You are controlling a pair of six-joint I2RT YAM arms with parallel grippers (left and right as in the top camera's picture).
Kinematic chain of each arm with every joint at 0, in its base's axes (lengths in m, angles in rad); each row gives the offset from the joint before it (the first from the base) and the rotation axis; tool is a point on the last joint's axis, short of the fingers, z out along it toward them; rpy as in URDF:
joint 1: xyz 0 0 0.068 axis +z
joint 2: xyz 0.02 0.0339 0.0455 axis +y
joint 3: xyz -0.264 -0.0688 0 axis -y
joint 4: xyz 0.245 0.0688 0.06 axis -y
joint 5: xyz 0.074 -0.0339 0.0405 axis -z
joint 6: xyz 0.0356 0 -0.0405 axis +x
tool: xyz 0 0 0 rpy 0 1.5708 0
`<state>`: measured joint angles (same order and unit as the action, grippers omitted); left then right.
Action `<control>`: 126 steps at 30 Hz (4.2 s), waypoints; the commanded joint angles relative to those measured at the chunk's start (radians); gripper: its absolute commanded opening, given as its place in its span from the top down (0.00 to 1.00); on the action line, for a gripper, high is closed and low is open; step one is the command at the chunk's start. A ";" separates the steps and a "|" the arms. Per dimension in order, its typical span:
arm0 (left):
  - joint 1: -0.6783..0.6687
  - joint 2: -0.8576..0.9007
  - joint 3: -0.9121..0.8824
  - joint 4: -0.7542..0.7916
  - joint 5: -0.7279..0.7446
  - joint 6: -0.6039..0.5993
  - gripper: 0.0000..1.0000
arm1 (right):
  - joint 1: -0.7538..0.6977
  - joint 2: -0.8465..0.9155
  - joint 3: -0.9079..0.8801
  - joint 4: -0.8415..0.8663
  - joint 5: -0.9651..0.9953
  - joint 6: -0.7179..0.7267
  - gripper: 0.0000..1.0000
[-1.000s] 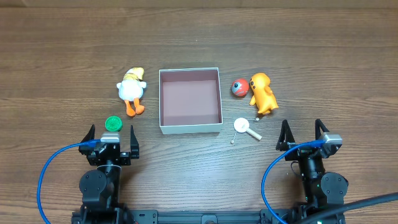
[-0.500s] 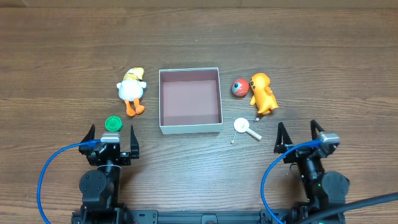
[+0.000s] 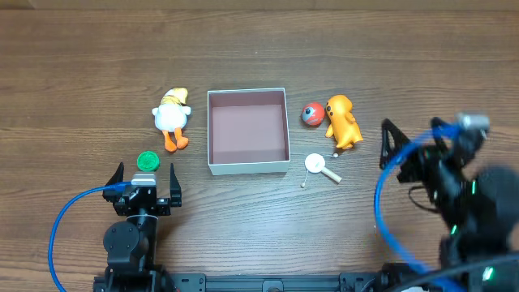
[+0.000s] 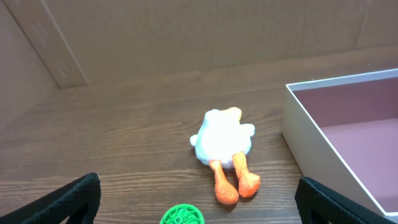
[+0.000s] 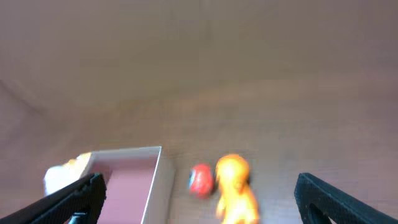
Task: Pack container
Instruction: 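Raise the right arm and move it above the orange dinosaur, then move the left gripper down over the green round toy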
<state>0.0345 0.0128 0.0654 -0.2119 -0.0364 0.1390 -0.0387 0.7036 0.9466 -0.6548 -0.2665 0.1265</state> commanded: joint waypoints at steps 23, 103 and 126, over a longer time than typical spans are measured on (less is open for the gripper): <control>0.005 -0.008 -0.003 0.003 0.011 0.022 0.00 | 0.109 0.829 0.373 -0.231 -0.079 -0.332 0.00; 0.005 1.365 1.202 -0.796 0.129 -0.056 0.00 | 0.109 0.845 0.362 -0.195 0.023 -0.336 0.00; 0.039 1.652 1.197 -0.843 0.006 0.063 0.00 | 0.109 0.845 0.362 -0.196 0.023 -0.336 0.00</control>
<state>0.0467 1.6547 1.2488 -1.0580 -0.0097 0.2131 0.0689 1.5433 1.2957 -0.8555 -0.2466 -0.2066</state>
